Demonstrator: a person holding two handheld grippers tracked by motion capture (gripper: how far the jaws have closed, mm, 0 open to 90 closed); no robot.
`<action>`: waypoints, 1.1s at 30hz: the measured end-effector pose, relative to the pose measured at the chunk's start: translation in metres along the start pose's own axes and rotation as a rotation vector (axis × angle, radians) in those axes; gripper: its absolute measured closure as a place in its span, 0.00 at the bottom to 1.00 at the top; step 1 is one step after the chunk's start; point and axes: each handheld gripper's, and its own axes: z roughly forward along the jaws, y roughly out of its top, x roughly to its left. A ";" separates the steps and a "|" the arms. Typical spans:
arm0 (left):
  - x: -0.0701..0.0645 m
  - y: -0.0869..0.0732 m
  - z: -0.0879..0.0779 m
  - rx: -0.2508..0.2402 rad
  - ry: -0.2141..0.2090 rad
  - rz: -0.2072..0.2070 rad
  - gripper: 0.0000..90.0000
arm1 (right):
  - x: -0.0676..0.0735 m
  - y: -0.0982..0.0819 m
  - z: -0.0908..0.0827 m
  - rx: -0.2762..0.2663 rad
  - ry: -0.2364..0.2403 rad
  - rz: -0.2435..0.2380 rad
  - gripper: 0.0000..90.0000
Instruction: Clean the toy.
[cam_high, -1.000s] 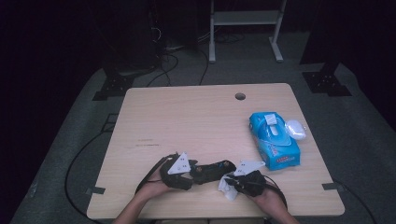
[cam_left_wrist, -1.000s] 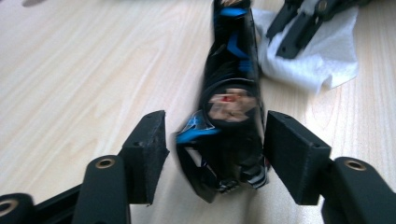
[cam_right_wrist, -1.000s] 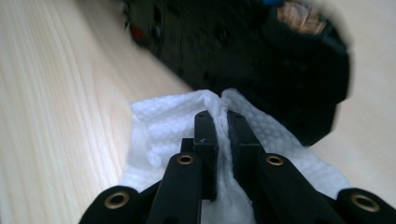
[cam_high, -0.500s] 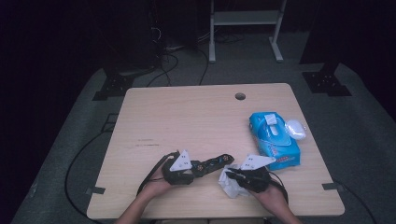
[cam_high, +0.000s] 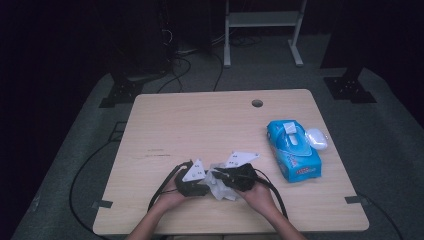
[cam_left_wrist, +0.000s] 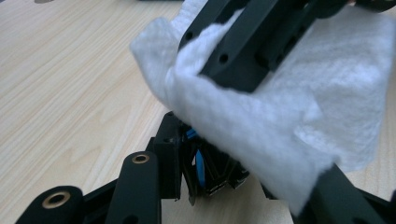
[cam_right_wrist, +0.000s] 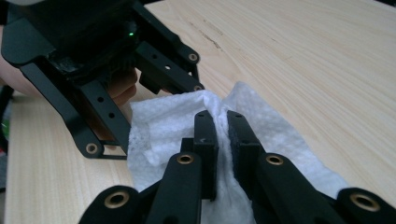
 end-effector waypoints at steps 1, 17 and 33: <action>0.000 0.000 0.000 -0.001 0.001 0.000 0.65 | -0.002 -0.001 -0.002 -0.002 -0.001 0.012 0.92; 0.001 -0.002 0.000 -0.011 -0.007 -0.027 0.65 | -0.007 -0.004 -0.004 -0.016 -0.012 0.057 0.92; 0.002 -0.003 0.000 -0.018 -0.009 -0.037 0.64 | -0.020 -0.013 -0.019 -0.025 -0.080 0.089 0.92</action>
